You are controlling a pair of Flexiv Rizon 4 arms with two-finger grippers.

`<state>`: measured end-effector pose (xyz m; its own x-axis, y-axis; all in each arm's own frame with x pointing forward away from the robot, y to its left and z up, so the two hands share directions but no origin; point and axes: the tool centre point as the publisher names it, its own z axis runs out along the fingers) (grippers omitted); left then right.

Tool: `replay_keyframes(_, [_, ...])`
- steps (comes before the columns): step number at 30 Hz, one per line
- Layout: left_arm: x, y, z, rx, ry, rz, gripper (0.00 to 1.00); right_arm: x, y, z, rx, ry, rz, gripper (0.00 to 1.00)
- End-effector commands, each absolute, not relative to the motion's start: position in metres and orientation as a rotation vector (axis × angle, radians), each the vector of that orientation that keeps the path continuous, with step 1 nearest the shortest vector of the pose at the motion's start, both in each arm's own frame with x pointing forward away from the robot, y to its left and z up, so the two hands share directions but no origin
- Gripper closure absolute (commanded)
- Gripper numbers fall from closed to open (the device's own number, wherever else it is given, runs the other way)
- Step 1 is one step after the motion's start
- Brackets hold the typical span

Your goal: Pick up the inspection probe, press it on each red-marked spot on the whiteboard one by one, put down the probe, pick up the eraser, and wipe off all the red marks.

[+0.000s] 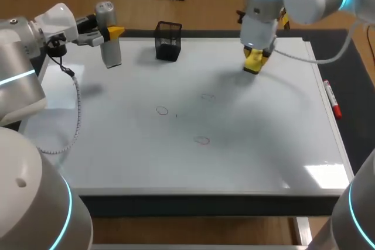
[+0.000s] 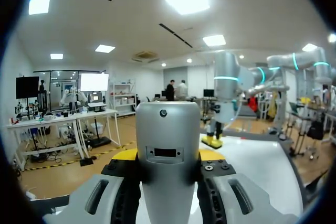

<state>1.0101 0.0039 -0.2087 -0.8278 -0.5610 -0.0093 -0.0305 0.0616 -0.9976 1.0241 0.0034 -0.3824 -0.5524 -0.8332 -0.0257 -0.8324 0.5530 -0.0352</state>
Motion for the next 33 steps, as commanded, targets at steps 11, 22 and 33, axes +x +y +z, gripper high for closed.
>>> replay_keyframes(11, [1.010,0.004,-0.208,-0.590,1.947,-1.817,1.00,1.005,-0.029,-0.382,-1.394,2.758,0.017,1.00])
replay_keyframes(22, [1.010,0.004,-0.208,-0.590,1.947,-1.817,1.00,1.004,-0.033,-0.381,-1.385,2.764,0.026,1.00])
replay_keyframes(33, [1.010,0.004,-0.208,-0.590,1.947,-1.817,1.00,1.004,-0.033,-0.381,-1.385,2.764,0.026,1.00])
